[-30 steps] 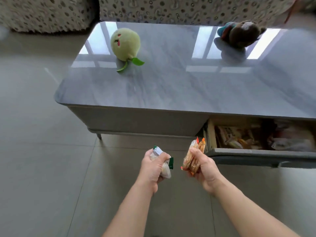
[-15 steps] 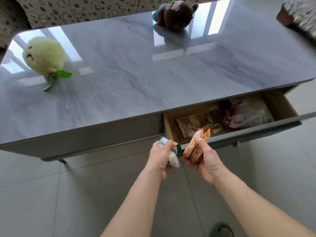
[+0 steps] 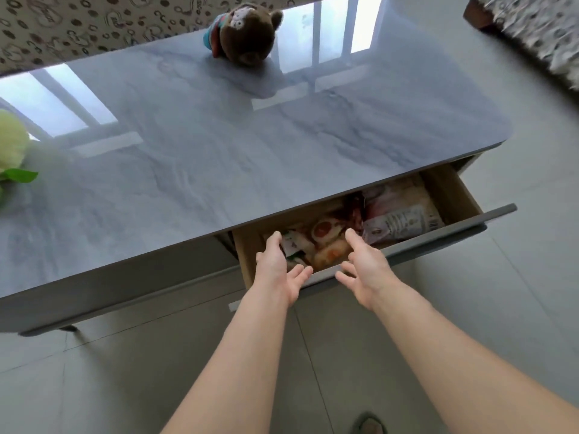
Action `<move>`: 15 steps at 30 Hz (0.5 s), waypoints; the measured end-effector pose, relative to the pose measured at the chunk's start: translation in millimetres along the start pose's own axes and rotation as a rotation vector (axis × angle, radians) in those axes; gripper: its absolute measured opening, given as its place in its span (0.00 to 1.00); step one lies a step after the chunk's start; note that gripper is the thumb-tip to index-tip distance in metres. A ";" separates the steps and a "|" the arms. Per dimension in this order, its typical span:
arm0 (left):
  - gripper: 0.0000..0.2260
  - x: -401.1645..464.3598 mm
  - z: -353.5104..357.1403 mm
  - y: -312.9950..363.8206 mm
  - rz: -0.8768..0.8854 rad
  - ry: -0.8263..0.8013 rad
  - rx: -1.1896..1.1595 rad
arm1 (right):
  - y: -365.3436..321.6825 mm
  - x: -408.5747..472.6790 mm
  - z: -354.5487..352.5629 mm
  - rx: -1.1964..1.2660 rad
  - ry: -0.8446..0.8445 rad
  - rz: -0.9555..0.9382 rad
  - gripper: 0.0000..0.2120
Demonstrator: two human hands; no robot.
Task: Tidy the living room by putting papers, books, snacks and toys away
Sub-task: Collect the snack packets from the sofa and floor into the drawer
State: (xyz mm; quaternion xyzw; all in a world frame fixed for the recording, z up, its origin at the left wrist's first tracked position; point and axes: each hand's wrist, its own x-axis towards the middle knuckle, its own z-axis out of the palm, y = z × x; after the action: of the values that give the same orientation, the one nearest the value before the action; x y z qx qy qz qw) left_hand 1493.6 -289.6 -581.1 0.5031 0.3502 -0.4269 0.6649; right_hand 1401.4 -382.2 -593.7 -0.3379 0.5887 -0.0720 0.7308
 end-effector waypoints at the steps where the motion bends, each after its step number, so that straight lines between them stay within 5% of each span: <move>1: 0.32 -7.3 9.0 -6.8 0.000 -0.003 0.007 | -3.5 -1.8 -12.4 0.033 0.004 0.007 0.27; 7: 0.16 -66.8 62.1 -26.4 0.000 -0.104 -0.005 | -39.9 -37.0 -63.4 0.246 0.010 0.007 0.19; 15: 0.09 -160.5 134.5 -35.8 0.036 -0.258 0.002 | -112.3 -114.5 -146.3 0.410 0.066 -0.127 0.10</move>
State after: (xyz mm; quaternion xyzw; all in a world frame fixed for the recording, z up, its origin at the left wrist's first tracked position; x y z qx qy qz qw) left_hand 1402.9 -389.9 -417.3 0.4510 0.2520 -0.4763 0.7115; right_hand 1267.3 -470.0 -447.2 -0.2161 0.5630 -0.2471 0.7584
